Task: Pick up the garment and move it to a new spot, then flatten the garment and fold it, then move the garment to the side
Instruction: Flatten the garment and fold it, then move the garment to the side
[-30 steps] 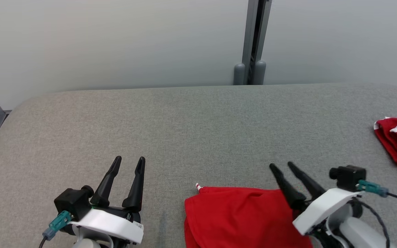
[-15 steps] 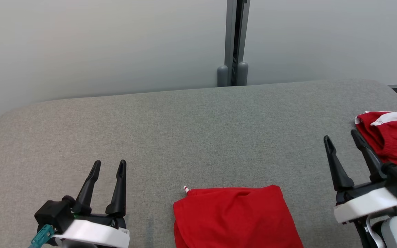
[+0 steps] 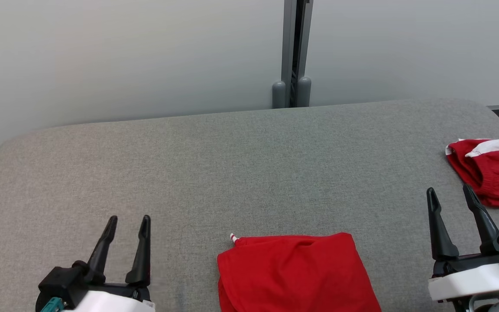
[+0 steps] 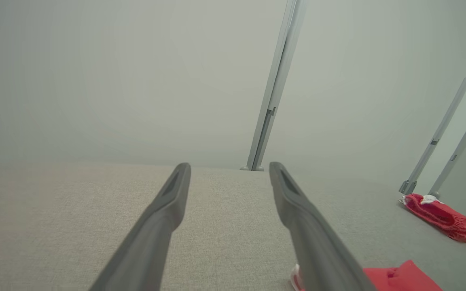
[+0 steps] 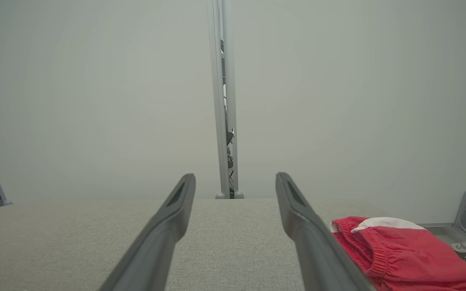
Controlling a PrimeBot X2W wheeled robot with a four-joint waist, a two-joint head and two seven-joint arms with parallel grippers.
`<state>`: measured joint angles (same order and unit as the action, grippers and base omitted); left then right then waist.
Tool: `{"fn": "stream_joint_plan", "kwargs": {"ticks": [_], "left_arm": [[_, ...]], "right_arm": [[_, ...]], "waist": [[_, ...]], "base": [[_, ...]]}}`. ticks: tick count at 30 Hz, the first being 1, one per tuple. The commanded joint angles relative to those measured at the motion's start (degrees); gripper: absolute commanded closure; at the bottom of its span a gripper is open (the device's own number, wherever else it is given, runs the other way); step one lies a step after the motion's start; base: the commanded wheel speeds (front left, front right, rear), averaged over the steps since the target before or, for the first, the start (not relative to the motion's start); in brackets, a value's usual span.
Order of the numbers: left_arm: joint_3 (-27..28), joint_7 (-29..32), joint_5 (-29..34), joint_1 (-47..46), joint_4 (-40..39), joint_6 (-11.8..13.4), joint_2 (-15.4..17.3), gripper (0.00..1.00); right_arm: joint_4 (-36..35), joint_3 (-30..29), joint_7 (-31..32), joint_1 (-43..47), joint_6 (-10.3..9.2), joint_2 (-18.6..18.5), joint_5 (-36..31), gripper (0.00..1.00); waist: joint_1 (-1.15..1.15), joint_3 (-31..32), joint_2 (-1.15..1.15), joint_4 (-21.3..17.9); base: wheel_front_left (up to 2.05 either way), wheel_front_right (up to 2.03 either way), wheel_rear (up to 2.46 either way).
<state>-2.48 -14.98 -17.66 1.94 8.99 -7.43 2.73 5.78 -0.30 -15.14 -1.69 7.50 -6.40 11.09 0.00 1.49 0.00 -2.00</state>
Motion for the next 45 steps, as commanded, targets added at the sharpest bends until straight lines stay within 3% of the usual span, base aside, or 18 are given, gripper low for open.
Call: {"fn": "stream_joint_plan", "kwargs": {"ticks": [1, 32, 39, 45], "left_arm": [[0.6, -0.17, -0.56, 0.11, -0.05, -0.05, 0.37, 0.0], [0.03, -0.17, -1.04, -0.03, 0.28, -0.05, 0.31, 0.0], [-0.66, -0.17, -1.23, -0.33, 0.47, -0.05, 0.31, 0.0], [-1.37, -0.17, -1.22, -0.22, 0.65, -0.05, 0.3, 0.0]], "right_arm": [[-0.06, -0.19, -0.04, 0.6, -0.01, -0.08, 0.28, 0.0], [2.13, 1.3, -0.05, 0.28, -0.02, -0.45, 0.85, 0.0], [6.85, 3.79, -0.05, 0.24, -0.01, -1.77, 3.25, 0.0], [14.29, 11.31, -0.04, 0.06, -0.02, -3.91, 10.79, 0.0]], "waist": [[0.0, 0.02, 0.0, 0.0], [0.0, 0.07, 0.0, 1.18], [0.0, -0.31, 0.0, 2.03], [0.0, -1.0, 0.0, 3.1]], "base": [[0.0, 0.0, 0.0], [0.0, 0.0, 0.0], [0.0, 0.0, 0.0], [0.0, 0.0, 0.0]]}}
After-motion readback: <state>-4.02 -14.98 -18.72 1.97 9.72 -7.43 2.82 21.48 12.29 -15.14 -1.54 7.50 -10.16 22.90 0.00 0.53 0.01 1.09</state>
